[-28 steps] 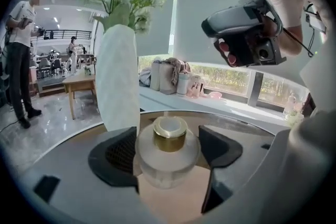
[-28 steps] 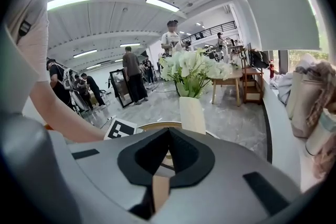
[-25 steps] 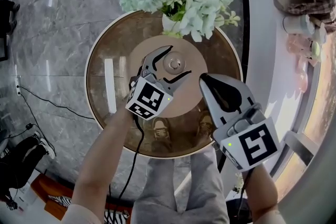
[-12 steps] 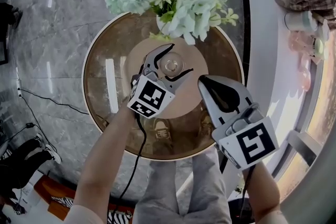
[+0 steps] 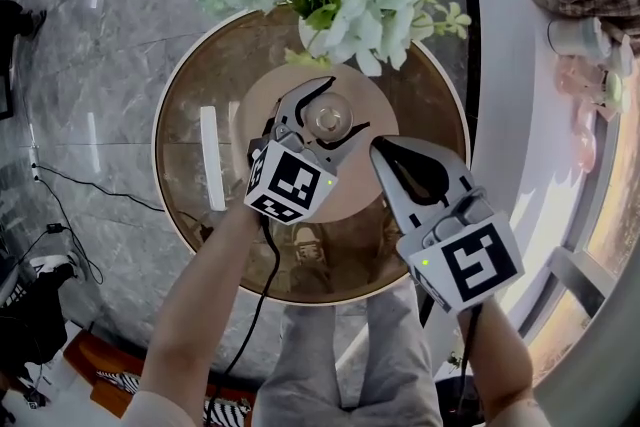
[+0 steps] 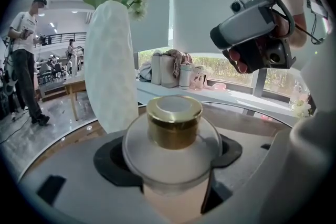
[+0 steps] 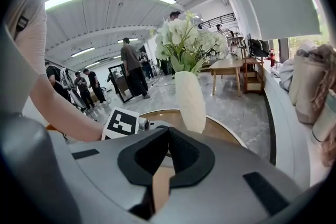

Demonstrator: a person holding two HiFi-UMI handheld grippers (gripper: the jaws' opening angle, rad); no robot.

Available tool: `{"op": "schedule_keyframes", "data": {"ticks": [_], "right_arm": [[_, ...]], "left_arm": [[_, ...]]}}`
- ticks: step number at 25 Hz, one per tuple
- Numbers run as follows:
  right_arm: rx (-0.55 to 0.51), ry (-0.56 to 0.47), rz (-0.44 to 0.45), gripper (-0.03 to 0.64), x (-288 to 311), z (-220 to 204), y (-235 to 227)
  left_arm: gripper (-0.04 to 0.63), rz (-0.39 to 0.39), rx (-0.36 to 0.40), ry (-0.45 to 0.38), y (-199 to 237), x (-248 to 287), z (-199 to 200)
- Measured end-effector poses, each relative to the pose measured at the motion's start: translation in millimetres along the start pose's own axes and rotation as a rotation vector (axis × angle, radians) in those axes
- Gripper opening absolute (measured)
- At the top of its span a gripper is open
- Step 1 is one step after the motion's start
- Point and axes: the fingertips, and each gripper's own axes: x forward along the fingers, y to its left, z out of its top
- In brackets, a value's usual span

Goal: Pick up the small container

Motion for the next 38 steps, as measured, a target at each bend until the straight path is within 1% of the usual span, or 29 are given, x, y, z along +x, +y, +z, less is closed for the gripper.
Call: {"op": "schedule_keyframes", "data": {"ticks": [9,10,11,12,15,17,20,25,29,32,33,34,38], "right_arm": [[0.012,-0.052,0.01,0.008,22,11,10],[0.003,-0.045,0.017,0.039,27,11,12],[-0.008,-0.037,0.023,0.114,31,11,13],[-0.021,-0.027,0.028,0.135,36,10,14],[-0.076,0.007,0.045,0.15,50,3,16],[-0.12,0.034,0.066,0.152,58,-7,18],[-0.142,0.069,0.088,0.153,69,-12,19],[-0.216,0.109,0.123,0.16,77,-27,20],[-0.273,0.088,0.129,0.161,80,-28,23],[-0.312,0.049,0.127,0.153,80,-27,23],[-0.322,0.044,0.124,0.132,80,-27,22],[-0.33,0.042,0.119,0.13,79,-28,21],[-0.328,0.024,0.098,0.129,79,-28,21]], "left_arm": [[0.348,-0.004,0.011,0.002,0,0,0],[0.348,-0.004,0.012,0.002,0,0,0],[0.348,-0.004,0.012,0.002,0,1,0],[0.348,-0.005,0.013,0.002,0,1,0],[0.348,-0.009,0.015,0.003,-1,0,0],[0.348,-0.015,0.018,0.004,-1,0,-1],[0.348,-0.031,0.028,0.005,-2,0,-1],[0.348,-0.098,0.07,0.008,-8,-2,-2],[0.348,-0.144,0.098,0.006,-12,-3,-2],[0.348,-0.146,0.101,0.006,-12,-4,-2],[0.348,-0.145,0.1,0.006,-12,-3,-2],[0.348,-0.144,0.098,0.006,-12,-3,-2],[0.348,-0.136,0.098,0.008,-12,-3,-3]]}}
